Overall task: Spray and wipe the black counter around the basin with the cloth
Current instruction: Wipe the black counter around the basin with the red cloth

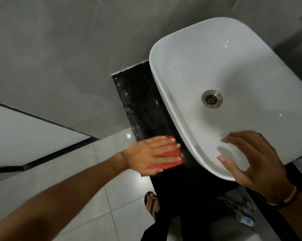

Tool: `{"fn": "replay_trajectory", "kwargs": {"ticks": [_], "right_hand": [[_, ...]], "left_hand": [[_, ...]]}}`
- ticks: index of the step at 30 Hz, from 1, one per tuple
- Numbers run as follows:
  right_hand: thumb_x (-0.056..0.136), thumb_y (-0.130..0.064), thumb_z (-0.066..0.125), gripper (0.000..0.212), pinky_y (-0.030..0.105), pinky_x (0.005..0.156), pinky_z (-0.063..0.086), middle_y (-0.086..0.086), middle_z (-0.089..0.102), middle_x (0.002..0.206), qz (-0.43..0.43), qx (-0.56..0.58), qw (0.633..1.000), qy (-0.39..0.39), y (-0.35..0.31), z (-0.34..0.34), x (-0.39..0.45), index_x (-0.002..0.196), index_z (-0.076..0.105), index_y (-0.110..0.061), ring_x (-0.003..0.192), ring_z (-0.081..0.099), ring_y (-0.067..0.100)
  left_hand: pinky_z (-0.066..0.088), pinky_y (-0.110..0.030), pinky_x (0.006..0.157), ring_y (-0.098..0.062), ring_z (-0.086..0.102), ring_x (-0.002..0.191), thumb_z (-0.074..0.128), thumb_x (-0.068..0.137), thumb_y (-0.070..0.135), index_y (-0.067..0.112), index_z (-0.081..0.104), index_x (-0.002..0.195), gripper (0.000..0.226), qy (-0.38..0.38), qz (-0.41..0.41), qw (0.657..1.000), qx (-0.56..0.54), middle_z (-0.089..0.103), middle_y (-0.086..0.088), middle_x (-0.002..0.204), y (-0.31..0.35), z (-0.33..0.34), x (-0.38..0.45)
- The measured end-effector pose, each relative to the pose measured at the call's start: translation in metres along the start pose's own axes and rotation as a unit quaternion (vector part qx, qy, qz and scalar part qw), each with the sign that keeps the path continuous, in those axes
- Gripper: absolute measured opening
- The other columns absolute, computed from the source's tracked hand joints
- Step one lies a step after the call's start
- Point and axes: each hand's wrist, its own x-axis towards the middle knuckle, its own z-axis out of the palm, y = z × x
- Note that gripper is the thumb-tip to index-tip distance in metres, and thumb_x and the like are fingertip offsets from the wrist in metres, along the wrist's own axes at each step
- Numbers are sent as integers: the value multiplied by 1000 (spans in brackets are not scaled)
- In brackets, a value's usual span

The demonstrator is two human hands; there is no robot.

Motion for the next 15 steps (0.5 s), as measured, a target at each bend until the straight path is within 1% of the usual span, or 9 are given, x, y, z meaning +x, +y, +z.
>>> {"fn": "replay_trajectory", "kwargs": {"ticks": [1, 3, 5, 7, 10, 12, 13, 14, 15], "right_hand": [[93, -46, 64, 46, 42, 85, 54, 9, 71, 104, 9, 1, 1000, -1, 0, -1, 0, 102, 76, -3, 96, 66, 27], [94, -49, 61, 50, 41, 85, 53, 10, 71, 103, 24, 1, 1000, -14, 0, -1, 0, 102, 77, -2, 96, 65, 25], [95, -51, 57, 54, 40, 84, 52, 10, 72, 100, 39, -9, 999, -24, 0, 0, 3, 101, 77, -2, 95, 64, 23], [94, -50, 56, 54, 40, 83, 52, 10, 72, 98, 47, -17, 998, -31, -2, 0, 6, 100, 77, -1, 93, 64, 23], [94, -47, 56, 53, 41, 82, 53, 12, 72, 98, 54, -19, 998, -36, -6, -2, 11, 99, 77, 1, 91, 65, 27], [94, -48, 55, 54, 38, 82, 53, 14, 72, 97, 63, -18, 997, -39, -10, -2, 12, 99, 76, 2, 91, 65, 27], [94, -50, 54, 56, 35, 82, 52, 13, 72, 97, 69, -20, 997, -37, -13, -1, 11, 99, 76, 1, 91, 64, 26], [94, -51, 53, 57, 32, 83, 52, 13, 72, 97, 73, -23, 996, -35, -15, -1, 11, 99, 76, 1, 91, 63, 25], [95, -53, 53, 58, 30, 84, 51, 13, 72, 97, 78, -24, 996, -36, -16, -1, 11, 99, 76, 1, 92, 63, 23]], "left_hand": [[34, -58, 125, -38, 25, 160, 46, 103, 39, 19, 43, 158, 59, -7, -3, 1000, 1, 35, -19, 168, -31, -8, -2], [33, -61, 125, -42, 28, 158, 43, 103, 37, 16, 45, 157, 58, -7, -47, 999, 18, 36, -22, 167, -98, -28, -8], [31, -62, 126, -44, 29, 157, 44, 102, 34, 11, 45, 156, 59, 17, -145, 989, 37, 37, -24, 166, -161, -42, -16], [29, -65, 126, -45, 28, 156, 42, 102, 35, 11, 43, 156, 60, 60, -283, 957, 26, 36, -25, 166, -194, -47, -27], [23, -65, 128, -44, 23, 158, 42, 103, 36, 11, 41, 158, 60, 140, -448, 883, -21, 32, -24, 168, -188, -40, -27], [16, -63, 131, -44, 15, 160, 45, 104, 32, 11, 39, 159, 59, 193, -528, 825, -61, 26, -23, 170, -159, -36, -11], [15, -62, 131, -44, 12, 161, 45, 103, 31, 13, 37, 160, 60, 203, -549, 807, -74, 24, -22, 172, -138, -34, -4], [15, -62, 131, -43, 12, 161, 46, 101, 30, 16, 37, 160, 61, 202, -548, 808, -75, 23, -20, 172, -112, -28, 3], [17, -63, 130, -41, 13, 161, 46, 99, 31, 20, 37, 160, 63, 194, -526, 825, -68, 24, -18, 173, -80, -20, 8]]}}
